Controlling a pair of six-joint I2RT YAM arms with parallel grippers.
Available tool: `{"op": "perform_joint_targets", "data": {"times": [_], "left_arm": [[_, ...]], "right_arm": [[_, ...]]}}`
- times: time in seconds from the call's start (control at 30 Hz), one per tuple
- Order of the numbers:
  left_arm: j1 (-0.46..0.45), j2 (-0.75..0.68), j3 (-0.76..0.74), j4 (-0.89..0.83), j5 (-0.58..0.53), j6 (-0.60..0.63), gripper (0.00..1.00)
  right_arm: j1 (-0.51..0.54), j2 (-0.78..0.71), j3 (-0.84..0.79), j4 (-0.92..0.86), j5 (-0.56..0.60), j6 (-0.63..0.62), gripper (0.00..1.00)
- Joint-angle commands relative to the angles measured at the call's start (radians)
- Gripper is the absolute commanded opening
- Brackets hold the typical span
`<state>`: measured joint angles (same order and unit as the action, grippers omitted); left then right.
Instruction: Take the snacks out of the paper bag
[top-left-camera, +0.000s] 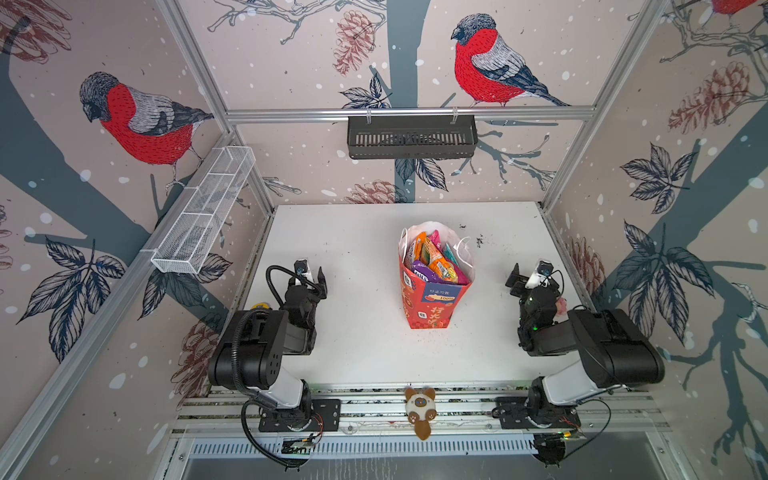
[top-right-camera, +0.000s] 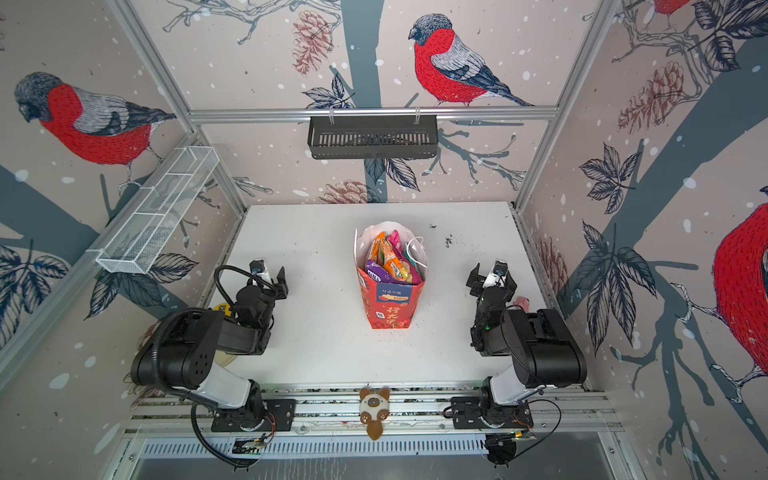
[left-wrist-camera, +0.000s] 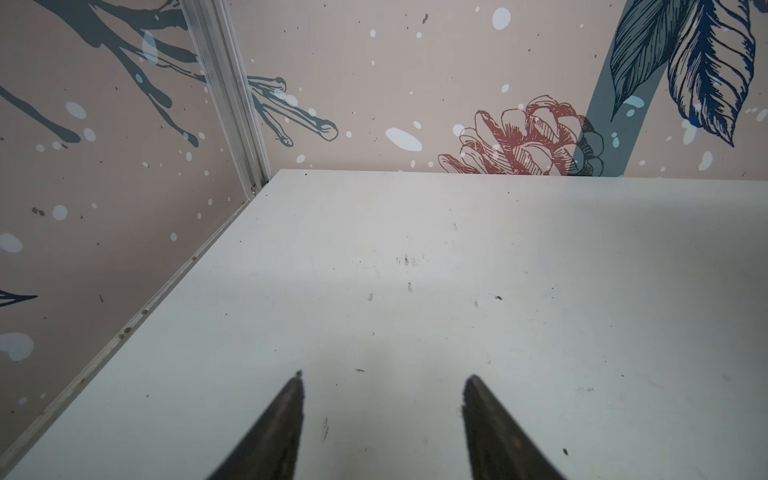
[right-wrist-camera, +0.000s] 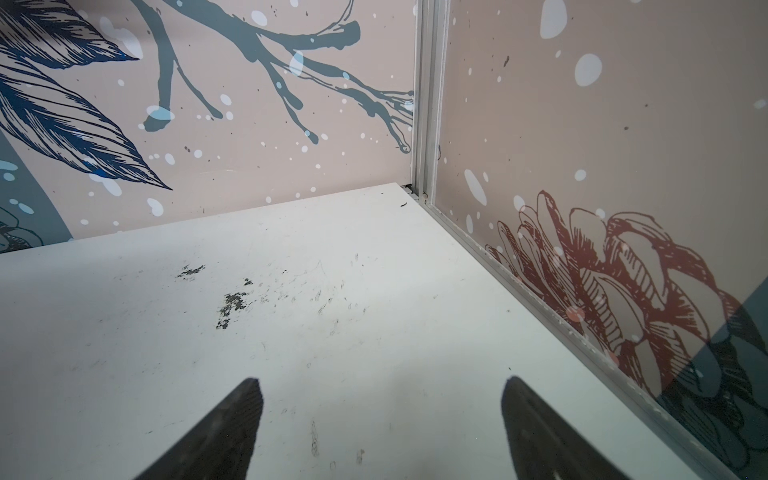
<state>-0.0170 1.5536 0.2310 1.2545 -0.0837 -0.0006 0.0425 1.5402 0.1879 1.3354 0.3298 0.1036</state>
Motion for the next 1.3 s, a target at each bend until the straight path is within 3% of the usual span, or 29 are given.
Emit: {"op": "perform_joint_targets", "data": {"times": [0.0,0.13,0.23,0.37,0.57,0.77,0.9,1.07,1.27], "left_arm": [[0.001,-0.037,0.048,-0.052,-0.026,-0.016,0.41],[0.001,-0.157,0.269,-0.5,-0.081,-0.044,0.12],[0.0,-0.225,0.418,-0.719,0.01,-0.061,0.03],[-0.005,-0.278,0.615,-0.971,0.09,-0.164,0.0],[-0.036,-0.249,0.91,-1.324,0.208,-0.204,0.03],[-0.134,-0.183,1.103,-1.622,0.337,-0.2,0.03],[-0.175,-0.221,1.096,-1.621,0.391,-0.252,0.03],[-0.226,-0.211,1.15,-1.667,0.432,-0.277,0.03],[-0.271,-0.132,1.286,-1.777,0.426,-0.285,0.07]], "right_arm": [[0.0,-0.005,-0.004,0.021,-0.011,0.007,0.84],[-0.032,-0.081,0.057,-0.174,-0.046,0.036,0.79],[-0.063,-0.174,0.106,-0.317,-0.1,0.053,0.71],[-0.095,-0.375,0.172,-0.538,-0.141,0.137,0.64],[-0.101,-0.454,0.684,-1.338,-0.292,0.232,0.29],[-0.063,-0.393,1.168,-1.761,-0.629,0.229,0.26],[0.096,-0.304,1.442,-1.992,-0.757,0.174,0.28],[0.423,-0.198,1.622,-2.137,-0.642,0.187,0.3],[0.648,-0.038,1.762,-2.275,-0.477,0.258,0.3]]}}
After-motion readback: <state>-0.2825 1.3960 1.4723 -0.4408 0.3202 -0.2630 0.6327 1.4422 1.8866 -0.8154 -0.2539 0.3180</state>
